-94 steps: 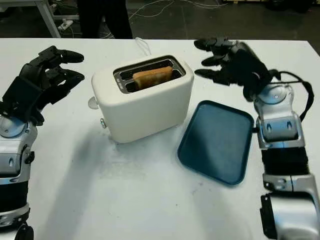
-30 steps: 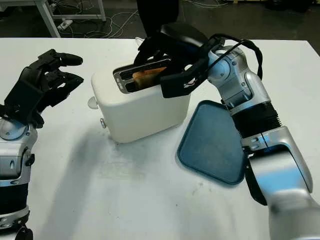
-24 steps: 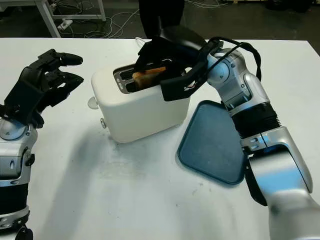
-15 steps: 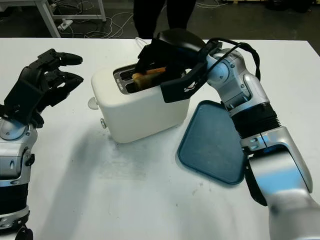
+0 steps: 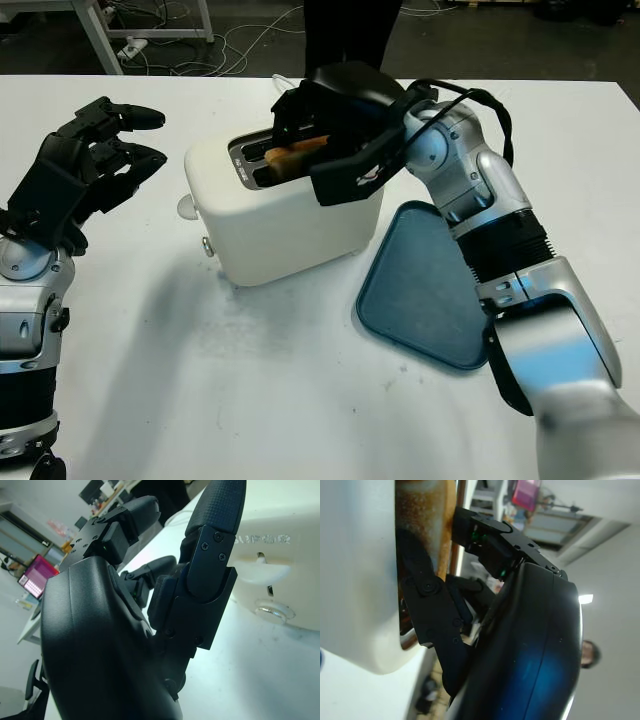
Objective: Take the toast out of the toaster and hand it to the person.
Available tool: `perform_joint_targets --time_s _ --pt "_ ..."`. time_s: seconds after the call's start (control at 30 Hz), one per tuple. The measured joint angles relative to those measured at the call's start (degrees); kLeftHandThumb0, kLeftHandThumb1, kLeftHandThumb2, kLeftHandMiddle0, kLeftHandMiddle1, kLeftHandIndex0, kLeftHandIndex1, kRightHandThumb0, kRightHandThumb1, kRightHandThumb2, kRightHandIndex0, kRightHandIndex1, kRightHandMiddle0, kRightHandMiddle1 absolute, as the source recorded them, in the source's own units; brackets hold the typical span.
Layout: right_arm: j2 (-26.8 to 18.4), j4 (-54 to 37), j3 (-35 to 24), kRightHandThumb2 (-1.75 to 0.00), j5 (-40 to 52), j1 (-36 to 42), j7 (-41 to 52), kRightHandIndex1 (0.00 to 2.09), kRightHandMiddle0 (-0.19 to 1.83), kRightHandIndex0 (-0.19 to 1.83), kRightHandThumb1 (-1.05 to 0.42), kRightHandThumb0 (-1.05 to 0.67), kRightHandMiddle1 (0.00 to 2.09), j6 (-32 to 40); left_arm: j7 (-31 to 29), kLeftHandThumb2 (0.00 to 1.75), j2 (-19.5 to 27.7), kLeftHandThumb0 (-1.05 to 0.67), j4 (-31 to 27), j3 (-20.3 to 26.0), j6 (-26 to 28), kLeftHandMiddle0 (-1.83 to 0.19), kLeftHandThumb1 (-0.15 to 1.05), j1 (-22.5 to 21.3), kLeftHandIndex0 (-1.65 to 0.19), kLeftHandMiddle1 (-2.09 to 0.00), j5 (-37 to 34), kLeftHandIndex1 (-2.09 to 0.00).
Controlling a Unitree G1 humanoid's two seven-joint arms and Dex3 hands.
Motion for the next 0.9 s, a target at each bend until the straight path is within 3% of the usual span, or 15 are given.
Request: perform_joint_targets --time_s 0.23,0.53,0.77,0.9 --pt "-0.14 3.91 0.17 -0.35 -1.15 0.01 -6.11 1.75 0.9 1.2 -0.92 -0.47 1.75 -5.5 0.12 0.0 -0.02 -0.89 0.0 0.0 -0.06 -0.43 0.92 0.04 -0.41 -1.08 0.04 -0.86" --pt "0.15 6.42 -1.49 -0.27 -0.96 -0.76 -8.86 1.75 0.87 1.15 -0.92 -0.42 1.75 -6.77 0.27 0.0 -0.02 -0.89 -0.01 -0.02 -0.11 -0.43 0.91 0.05 -0.41 -1.08 0.08 -0.86" --pt "0.59 10.34 -8.54 -0.32 5.14 -6.77 -8.34 1.75 0.8 1.06 -0.92 -0.4 1.75 -3.69 0.25 0.0 -0.02 -0.88 0.0 -0.03 -0.1 -0.43 0.91 0.04 -0.4 -1.09 0.02 -0.87" --pt "0.11 12.42 -12.64 -0.35 8.68 -11.4 -8.76 1.75 0.82 1.07 -0.92 -0.49 1.75 -1.83 0.24 0.0 -0.02 -0.89 0.0 -0.03 -0.1 -0.43 0.91 0.05 -0.4 -1.08 0.05 -0.87"
